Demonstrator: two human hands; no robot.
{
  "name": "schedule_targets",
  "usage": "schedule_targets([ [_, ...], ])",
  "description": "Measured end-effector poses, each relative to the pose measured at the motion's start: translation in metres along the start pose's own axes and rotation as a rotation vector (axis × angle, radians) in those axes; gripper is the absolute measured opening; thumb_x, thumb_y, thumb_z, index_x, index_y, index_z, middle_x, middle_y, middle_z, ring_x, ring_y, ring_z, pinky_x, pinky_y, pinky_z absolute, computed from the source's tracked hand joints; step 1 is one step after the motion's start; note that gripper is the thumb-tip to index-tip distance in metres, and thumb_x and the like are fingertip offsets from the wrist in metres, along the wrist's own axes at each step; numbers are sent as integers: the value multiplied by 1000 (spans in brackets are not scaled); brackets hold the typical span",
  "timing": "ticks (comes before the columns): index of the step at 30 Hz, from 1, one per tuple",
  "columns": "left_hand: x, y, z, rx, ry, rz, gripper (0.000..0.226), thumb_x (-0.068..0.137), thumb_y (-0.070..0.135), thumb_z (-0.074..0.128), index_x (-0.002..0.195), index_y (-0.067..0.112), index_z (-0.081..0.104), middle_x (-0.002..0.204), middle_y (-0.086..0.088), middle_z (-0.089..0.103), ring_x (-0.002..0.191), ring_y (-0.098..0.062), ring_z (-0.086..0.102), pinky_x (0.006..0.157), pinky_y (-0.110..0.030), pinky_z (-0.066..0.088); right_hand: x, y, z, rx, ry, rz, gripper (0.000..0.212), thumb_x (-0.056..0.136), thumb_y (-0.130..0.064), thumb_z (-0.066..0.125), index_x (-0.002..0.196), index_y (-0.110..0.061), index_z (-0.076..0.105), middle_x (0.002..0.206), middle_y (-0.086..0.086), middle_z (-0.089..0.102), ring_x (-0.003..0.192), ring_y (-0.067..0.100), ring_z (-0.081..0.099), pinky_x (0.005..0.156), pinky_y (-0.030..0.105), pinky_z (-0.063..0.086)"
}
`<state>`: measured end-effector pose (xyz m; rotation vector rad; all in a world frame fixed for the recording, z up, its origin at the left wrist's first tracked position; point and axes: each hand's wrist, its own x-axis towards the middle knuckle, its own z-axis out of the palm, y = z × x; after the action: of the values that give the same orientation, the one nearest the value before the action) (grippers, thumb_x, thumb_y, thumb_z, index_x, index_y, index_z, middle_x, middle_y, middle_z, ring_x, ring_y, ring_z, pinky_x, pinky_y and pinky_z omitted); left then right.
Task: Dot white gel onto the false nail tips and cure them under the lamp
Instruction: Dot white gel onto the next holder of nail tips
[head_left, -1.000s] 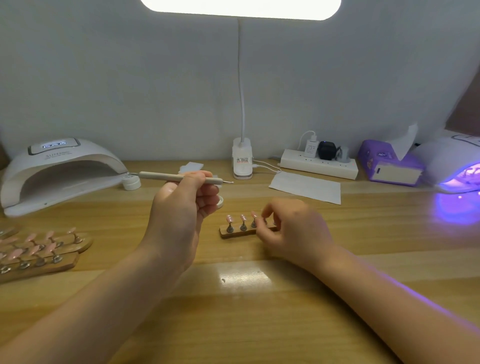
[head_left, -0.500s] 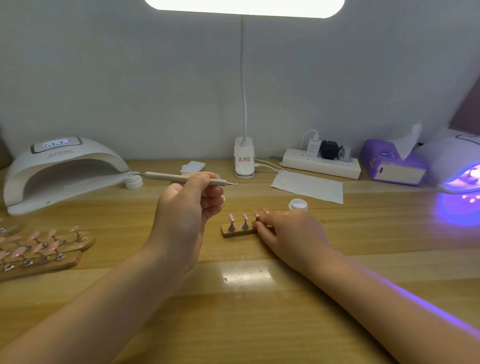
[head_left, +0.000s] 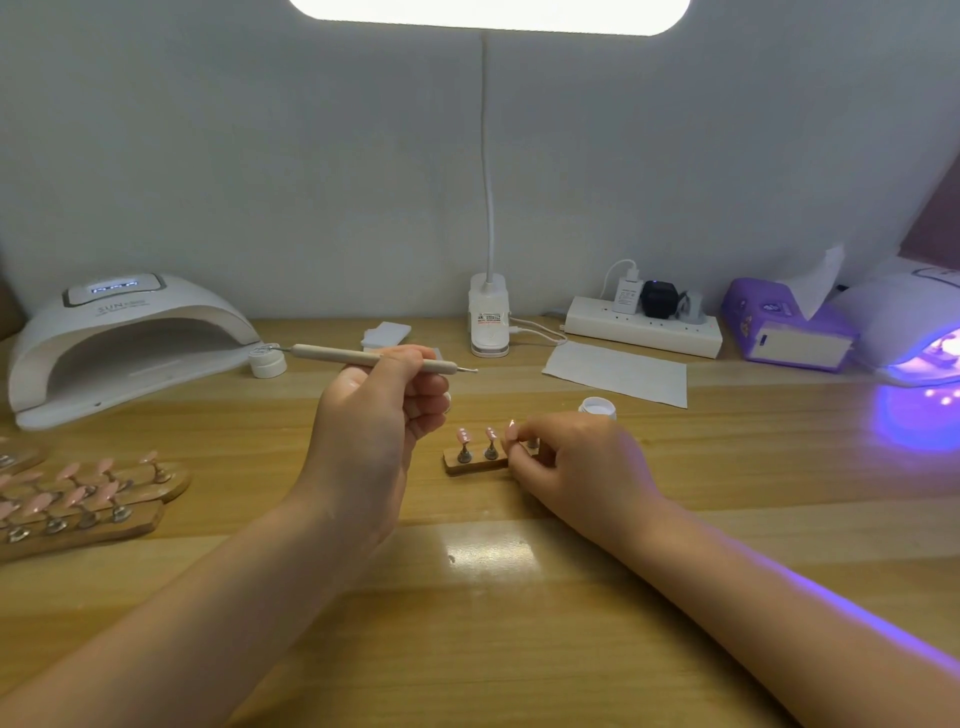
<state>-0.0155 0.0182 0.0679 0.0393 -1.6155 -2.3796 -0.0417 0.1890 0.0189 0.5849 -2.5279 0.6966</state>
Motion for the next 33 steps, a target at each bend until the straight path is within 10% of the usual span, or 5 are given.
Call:
schedule_targets([
  [11,-5,2,0,191,-42,286,16,96,21,54,85,17,65,74,1,68,73,-13,65,67,-27,52,7,-23,-18,464,178,-41,9,90,-14,64,85,-11,70,71,-9,66,63,9,65,59,31,55],
  [33,-19,9,5,542,-107,780,14,93,15,49,88,28,54,79,4,59,74,-17,60,67,-21,50,8,-38,-29,447,260,-148,12,89,-17,67,96,-10,74,77,-3,71,66,15,68,60,37,56],
])
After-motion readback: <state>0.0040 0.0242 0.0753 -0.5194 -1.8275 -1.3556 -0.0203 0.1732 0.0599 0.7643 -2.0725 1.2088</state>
